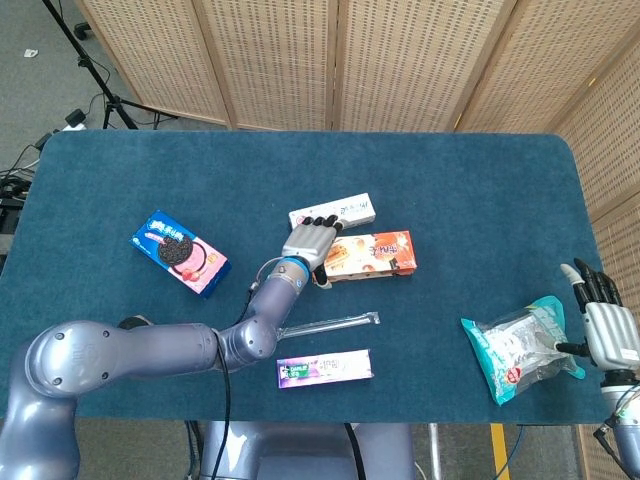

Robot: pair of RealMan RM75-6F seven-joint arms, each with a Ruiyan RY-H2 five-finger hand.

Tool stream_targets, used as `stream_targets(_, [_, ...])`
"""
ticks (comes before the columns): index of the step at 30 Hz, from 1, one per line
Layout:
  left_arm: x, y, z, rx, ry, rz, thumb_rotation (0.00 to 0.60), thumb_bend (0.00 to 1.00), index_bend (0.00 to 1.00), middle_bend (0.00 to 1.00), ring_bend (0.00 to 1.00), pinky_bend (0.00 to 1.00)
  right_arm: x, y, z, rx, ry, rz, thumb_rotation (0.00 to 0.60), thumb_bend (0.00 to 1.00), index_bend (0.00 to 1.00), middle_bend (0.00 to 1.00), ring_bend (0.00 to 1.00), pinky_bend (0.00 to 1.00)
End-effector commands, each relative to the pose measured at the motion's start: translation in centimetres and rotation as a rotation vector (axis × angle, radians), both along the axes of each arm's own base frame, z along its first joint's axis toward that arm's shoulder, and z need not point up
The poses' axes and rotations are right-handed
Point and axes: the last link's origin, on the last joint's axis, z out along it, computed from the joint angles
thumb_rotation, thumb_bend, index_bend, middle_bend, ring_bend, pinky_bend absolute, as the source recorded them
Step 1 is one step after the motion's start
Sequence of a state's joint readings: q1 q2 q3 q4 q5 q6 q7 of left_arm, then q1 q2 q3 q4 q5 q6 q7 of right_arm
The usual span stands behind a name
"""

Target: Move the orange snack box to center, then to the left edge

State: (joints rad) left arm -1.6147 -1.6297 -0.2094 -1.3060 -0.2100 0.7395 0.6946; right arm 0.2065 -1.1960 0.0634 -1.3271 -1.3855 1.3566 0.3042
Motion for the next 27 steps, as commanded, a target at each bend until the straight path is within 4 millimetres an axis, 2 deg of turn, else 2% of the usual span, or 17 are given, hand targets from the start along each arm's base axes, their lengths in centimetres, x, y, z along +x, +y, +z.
stream_targets(1, [1.6,-0.3,-1.8,-0.002,0.013,-0.002,0.600,0.12,0.00,0.00,0.00,0.00,-0.1,0.0,0.2,0.000,-0.009,0.001,0.600,0.00,0.00,0.00,0.00,0.00])
stream_targets(11, [3.4,-0.4,-5.0,-0.010,-0.001,0.049,0.600,0.12,0.00,0.00,0.00,0.00,-0.3,0.1,0.8,-0.011,-0.041,-0.006,0.600,0.00,0.00,0.00,0.00,0.00])
stream_targets(27, [3.8,-0.1,-6.9,0.027,0.054,0.059,0.600,0.15,0.03,0.00,0.00,0.00,-0.6,0.0,1.5,-0.028,-0.070,-0.013,0.600,0.00,0.00,0.00,0.00,0.00])
